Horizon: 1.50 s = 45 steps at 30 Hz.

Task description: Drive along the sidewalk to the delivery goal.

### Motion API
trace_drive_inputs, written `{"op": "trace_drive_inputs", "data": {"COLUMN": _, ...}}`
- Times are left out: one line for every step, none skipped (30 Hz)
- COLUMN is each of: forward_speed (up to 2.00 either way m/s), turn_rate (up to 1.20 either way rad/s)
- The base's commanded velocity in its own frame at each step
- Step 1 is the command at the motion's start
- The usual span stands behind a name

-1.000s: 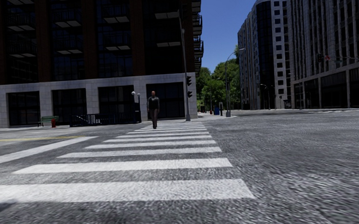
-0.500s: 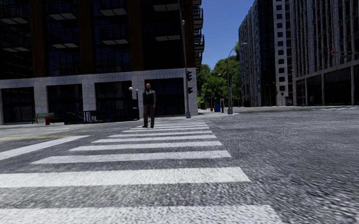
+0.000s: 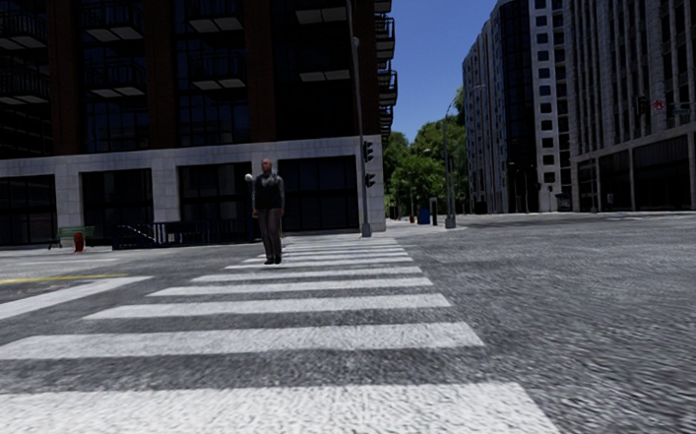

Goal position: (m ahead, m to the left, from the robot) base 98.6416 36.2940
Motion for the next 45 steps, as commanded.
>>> {"op": "trace_drive_inputs", "data": {"forward_speed": 2.0, "turn_rate": 0.0}}
{"op": "trace_drive_inputs", "data": {"forward_speed": 2.0, "turn_rate": 0.0}}
{"op": "trace_drive_inputs", "data": {"forward_speed": 2.0, "turn_rate": 0.0}}
{"op": "trace_drive_inputs", "data": {"forward_speed": 2.0, "turn_rate": 0.0}}
{"op": "trace_drive_inputs", "data": {"forward_speed": 2.0, "turn_rate": 0.0}}
{"op": "trace_drive_inputs", "data": {"forward_speed": 2.0, "turn_rate": 0.0}}
{"op": "trace_drive_inputs", "data": {"forward_speed": 2.0, "turn_rate": 0.0}}
{"op": "trace_drive_inputs", "data": {"forward_speed": 2.0, "turn_rate": 0.0}}
{"op": "trace_drive_inputs", "data": {"forward_speed": 2.0, "turn_rate": 0.0}}
{"op": "trace_drive_inputs", "data": {"forward_speed": 2.0, "turn_rate": 0.0}}
{"op": "trace_drive_inputs", "data": {"forward_speed": 2.0, "turn_rate": 0.0}}
{"op": "trace_drive_inputs", "data": {"forward_speed": 2.0, "turn_rate": 0.0}}
{"op": "trace_drive_inputs", "data": {"forward_speed": 2.0, "turn_rate": 0.0}}
{"op": "trace_drive_inputs", "data": {"forward_speed": 2.0, "turn_rate": 0.0}}
{"op": "trace_drive_inputs", "data": {"forward_speed": 2.0, "turn_rate": 0.0}}
{"op": "trace_drive_inputs", "data": {"forward_speed": 2.0, "turn_rate": 0.0}}
{"op": "trace_drive_inputs", "data": {"forward_speed": 2.0, "turn_rate": 0.0}}
{"op": "trace_drive_inputs", "data": {"forward_speed": 2.0, "turn_rate": 0.0}}
{"op": "trace_drive_inputs", "data": {"forward_speed": 2.0, "turn_rate": 0.0}}
{"op": "trace_drive_inputs", "data": {"forward_speed": 2.0, "turn_rate": 0.0}}
{"op": "trace_drive_inputs", "data": {"forward_speed": 2.0, "turn_rate": 0.0}}
{"op": "trace_drive_inputs", "data": {"forward_speed": 2.0, "turn_rate": 0.0}}
{"op": "trace_drive_inputs", "data": {"forward_speed": 2.0, "turn_rate": 0.0}}
{"op": "trace_drive_inputs", "data": {"forward_speed": 2.0, "turn_rate": 0.0}}
{"op": "trace_drive_inputs", "data": {"forward_speed": 2.0, "turn_rate": 0.0}}
{"op": "trace_drive_inputs", "data": {"forward_speed": 2.0, "turn_rate": 0.0}}
{"op": "trace_drive_inputs", "data": {"forward_speed": 2.0, "turn_rate": 0.0}}
{"op": "trace_drive_inputs", "data": {"forward_speed": 2.0, "turn_rate": 0.0}}
{"op": "trace_drive_inputs", "data": {"forward_speed": 2.0, "turn_rate": 0.0}}
{"op": "trace_drive_inputs", "data": {"forward_speed": 2.0, "turn_rate": 0.0}}
{"op": "trace_drive_inputs", "data": {"forward_speed": 2.0, "turn_rate": 0.0}}
{"op": "trace_drive_inputs", "data": {"forward_speed": 2.0, "turn_rate": 0.0}}
{"op": "trace_drive_inputs", "data": {"forward_speed": 2.0, "turn_rate": 0.0}}
{"op": "trace_drive_inputs", "data": {"forward_speed": 2.0, "turn_rate": 0.0}}
{"op": "trace_drive_inputs", "data": {"forward_speed": 2.0, "turn_rate": 0.0}}
{"op": "trace_drive_inputs", "data": {"forward_speed": 2.0, "turn_rate": 0.0}}
{"op": "trace_drive_inputs", "data": {"forward_speed": 2.0, "turn_rate": 0.0}}
{"op": "trace_drive_inputs", "data": {"forward_speed": 2.0, "turn_rate": 0.0}}
{"op": "trace_drive_inputs", "data": {"forward_speed": 2.0, "turn_rate": 0.0}}
{"op": "trace_drive_inputs", "data": {"forward_speed": 2.0, "turn_rate": 0.0}}
{"op": "trace_drive_inputs", "data": {"forward_speed": 2.0, "turn_rate": 0.0}}
{"op": "trace_drive_inputs", "data": {"forward_speed": 2.0, "turn_rate": 0.0}}
{"op": "trace_drive_inputs", "data": {"forward_speed": 2.0, "turn_rate": 0.0}}
{"op": "trace_drive_inputs", "data": {"forward_speed": 2.0, "turn_rate": 0.0}}
{"op": "trace_drive_inputs", "data": {"forward_speed": 2.0, "turn_rate": 0.0}}
